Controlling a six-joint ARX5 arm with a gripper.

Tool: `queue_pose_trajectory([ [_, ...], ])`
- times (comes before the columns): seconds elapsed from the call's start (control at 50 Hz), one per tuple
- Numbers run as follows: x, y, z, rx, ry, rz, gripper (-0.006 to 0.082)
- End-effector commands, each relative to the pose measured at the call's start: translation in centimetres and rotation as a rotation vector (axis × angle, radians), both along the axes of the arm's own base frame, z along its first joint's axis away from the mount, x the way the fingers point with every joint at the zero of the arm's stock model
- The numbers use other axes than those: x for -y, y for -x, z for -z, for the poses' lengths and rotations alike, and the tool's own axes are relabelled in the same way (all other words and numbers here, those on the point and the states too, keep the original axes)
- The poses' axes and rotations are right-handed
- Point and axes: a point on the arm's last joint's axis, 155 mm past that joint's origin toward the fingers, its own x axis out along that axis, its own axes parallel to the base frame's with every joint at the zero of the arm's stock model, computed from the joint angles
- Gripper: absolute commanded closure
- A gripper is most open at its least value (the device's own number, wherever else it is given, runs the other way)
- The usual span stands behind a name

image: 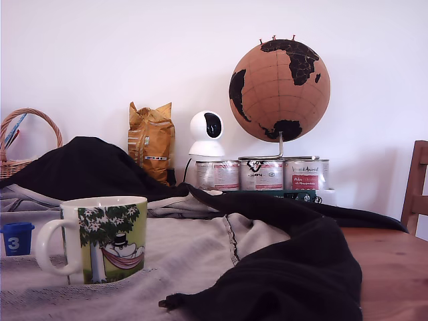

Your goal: Pick the blue coffee capsule and place it inside the green coffee cup

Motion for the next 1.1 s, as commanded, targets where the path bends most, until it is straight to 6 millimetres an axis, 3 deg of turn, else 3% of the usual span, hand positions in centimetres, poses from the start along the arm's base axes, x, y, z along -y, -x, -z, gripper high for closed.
queue_pose_trajectory([
  [0.0, -0.4, 0.9, 3.9, -0.198, 0.051, 0.004, 0.0788],
  [0.2, -0.5, 0.6, 1.4, -0.103, 0.042, 0.006, 0.0788],
  [0.48, 0.1, 0.5, 0.6, -0.077, 0.116, 0.038, 0.0788],
  [0.84, 2.7, 1.4, -6.7, 0.185, 0.331, 0.217, 0.0788],
  [0.94, 3.9, 1.2, -5.6, 0.124, 0.359, 0.282, 0.0788],
  [1.08, 5.1, 0.2, -1.4, -0.068, 0.388, 0.317, 0.0788],
])
